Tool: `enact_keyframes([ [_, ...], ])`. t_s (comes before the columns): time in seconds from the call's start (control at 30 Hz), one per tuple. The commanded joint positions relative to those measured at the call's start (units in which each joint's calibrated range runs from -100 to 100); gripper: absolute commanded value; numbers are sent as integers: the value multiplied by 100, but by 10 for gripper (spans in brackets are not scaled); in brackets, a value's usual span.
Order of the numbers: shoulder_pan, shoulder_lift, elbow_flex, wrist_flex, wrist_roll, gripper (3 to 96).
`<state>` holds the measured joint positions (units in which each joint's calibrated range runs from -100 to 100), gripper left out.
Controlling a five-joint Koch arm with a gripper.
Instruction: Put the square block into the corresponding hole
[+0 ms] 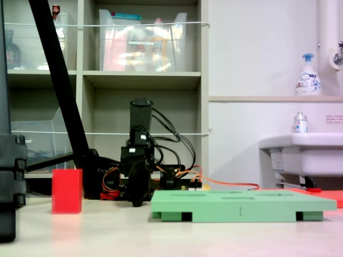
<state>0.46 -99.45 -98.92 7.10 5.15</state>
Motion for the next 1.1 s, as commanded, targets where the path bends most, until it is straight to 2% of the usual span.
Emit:
enact_keyframes([
  [0.03, 0, -55, -108, -609, -34, 491],
  [0.83, 0, -55, -108, -609, -29, 489],
  [0.9, -190, -55, -108, -618, 425, 482],
  [1.0, -376, -55, -108, -589, 1685, 489],
  [1.1, -879, -55, -108, -243, 2286, 485],
])
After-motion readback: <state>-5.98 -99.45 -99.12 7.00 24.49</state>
